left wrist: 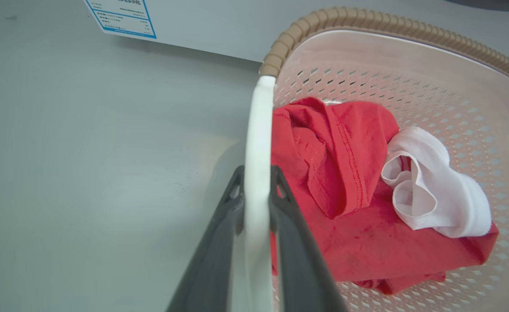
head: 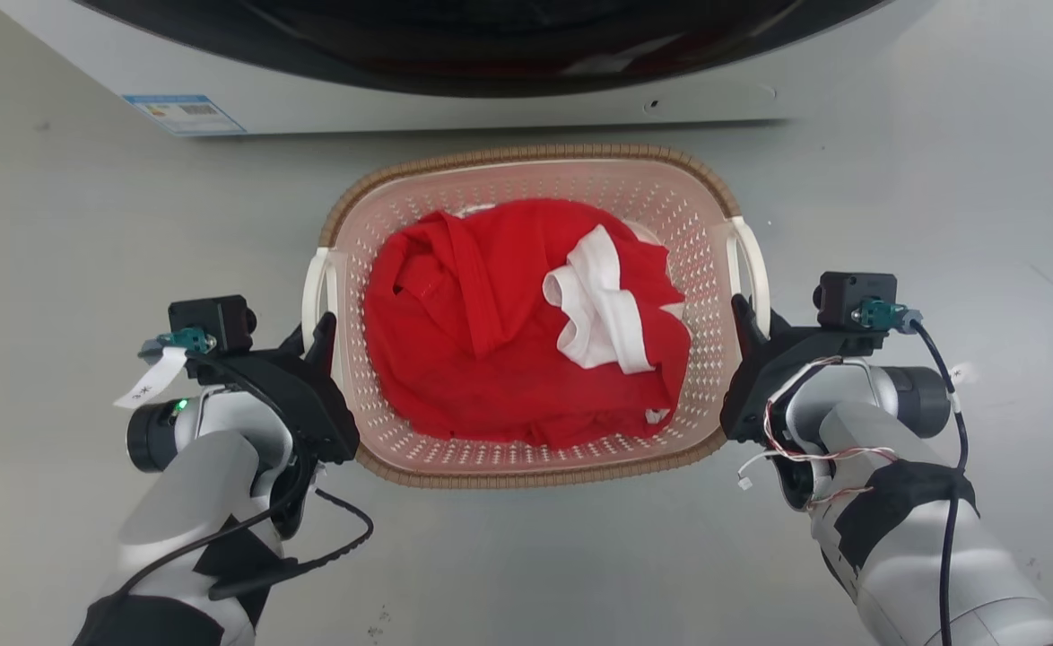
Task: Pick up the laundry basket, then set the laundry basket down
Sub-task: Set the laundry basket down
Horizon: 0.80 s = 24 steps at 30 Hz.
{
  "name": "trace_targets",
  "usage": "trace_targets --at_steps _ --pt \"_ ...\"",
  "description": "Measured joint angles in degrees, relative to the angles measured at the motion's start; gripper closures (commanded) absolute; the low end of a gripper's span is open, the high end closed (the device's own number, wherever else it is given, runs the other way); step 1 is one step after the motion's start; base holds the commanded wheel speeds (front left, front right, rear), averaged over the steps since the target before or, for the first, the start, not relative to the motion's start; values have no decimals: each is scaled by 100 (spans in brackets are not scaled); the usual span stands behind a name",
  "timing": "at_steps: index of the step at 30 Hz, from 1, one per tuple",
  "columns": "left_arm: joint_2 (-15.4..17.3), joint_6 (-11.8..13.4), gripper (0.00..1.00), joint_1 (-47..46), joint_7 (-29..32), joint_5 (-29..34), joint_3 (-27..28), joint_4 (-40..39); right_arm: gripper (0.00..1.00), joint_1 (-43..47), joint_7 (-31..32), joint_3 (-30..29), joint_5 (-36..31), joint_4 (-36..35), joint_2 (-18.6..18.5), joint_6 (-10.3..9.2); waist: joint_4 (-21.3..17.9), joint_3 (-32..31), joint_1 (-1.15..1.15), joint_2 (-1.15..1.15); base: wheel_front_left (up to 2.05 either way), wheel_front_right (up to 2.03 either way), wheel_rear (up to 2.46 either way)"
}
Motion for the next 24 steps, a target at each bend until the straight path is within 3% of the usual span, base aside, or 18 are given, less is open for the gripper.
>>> trace_targets --at_steps 11,24 --pt "49 -83 100 -442 -311 41 37 -11 100 -460 -252 9 -48 29 -13 -119 46 863 0 0 0 0 0" --pt "-8 -186 100 -467 -366 41 35 177 100 -492 -324 0 -45 221 9 -168 76 1106 -1 -1 0 0 0"
